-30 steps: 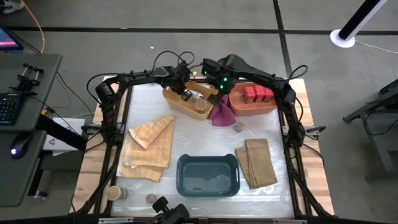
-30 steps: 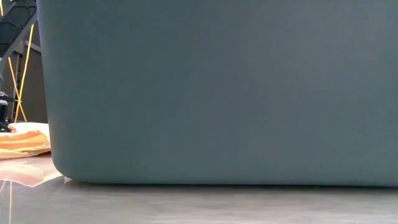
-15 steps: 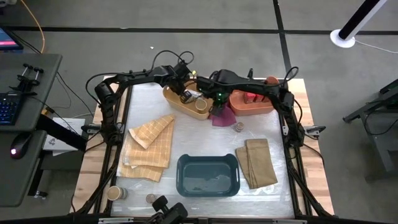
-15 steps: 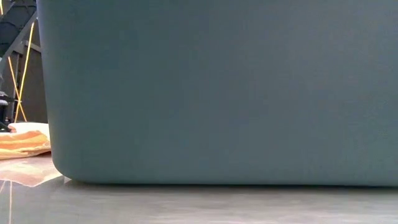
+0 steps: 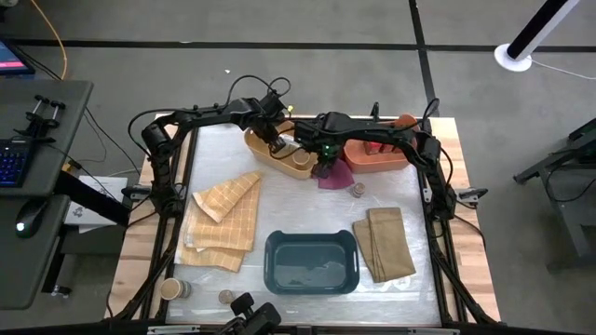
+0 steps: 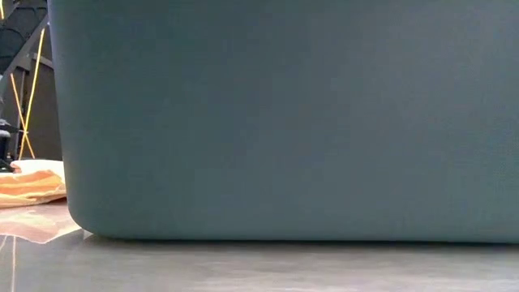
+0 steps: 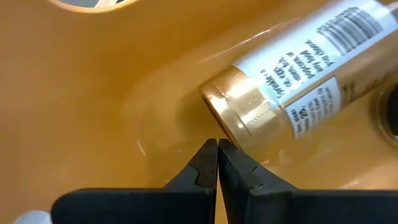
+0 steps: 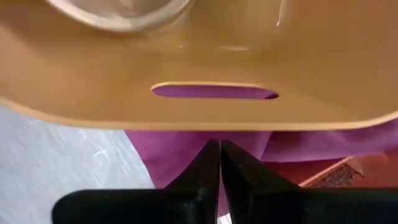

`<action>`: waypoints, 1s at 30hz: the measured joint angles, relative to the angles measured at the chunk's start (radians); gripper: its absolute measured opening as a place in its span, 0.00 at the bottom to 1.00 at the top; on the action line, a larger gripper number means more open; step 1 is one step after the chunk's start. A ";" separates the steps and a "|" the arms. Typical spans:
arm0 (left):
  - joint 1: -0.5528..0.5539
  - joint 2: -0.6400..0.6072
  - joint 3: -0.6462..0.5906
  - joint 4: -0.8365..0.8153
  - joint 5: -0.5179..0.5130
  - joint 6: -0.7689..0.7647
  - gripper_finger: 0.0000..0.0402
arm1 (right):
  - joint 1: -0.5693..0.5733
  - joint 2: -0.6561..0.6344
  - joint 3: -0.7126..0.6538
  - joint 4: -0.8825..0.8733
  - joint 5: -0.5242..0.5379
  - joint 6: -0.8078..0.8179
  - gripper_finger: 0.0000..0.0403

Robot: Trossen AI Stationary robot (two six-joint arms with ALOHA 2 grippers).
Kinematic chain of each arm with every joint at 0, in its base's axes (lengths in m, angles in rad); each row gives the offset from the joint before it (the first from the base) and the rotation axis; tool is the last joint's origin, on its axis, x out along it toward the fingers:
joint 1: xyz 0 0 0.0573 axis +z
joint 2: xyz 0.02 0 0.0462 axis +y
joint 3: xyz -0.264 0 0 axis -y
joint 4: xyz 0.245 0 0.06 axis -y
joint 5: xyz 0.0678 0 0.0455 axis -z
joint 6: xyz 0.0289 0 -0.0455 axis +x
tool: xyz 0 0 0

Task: Sort spices by type
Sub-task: Put the right brown seasoning bottle into the yellow bin

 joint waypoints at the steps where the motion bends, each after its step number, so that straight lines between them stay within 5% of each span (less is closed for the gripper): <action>1: 0.001 -0.001 0.000 0.001 0.008 0.000 0.00 | 0.000 0.000 0.000 0.008 -0.001 -0.005 0.02; 10: -0.001 -0.001 0.000 0.043 0.022 -0.012 0.00 | 0.000 0.000 -0.001 0.065 -0.024 -0.007 0.00; 30: -0.051 0.000 0.000 0.098 -0.121 -0.180 0.00 | 0.001 0.000 -0.001 0.159 -0.074 0.012 0.00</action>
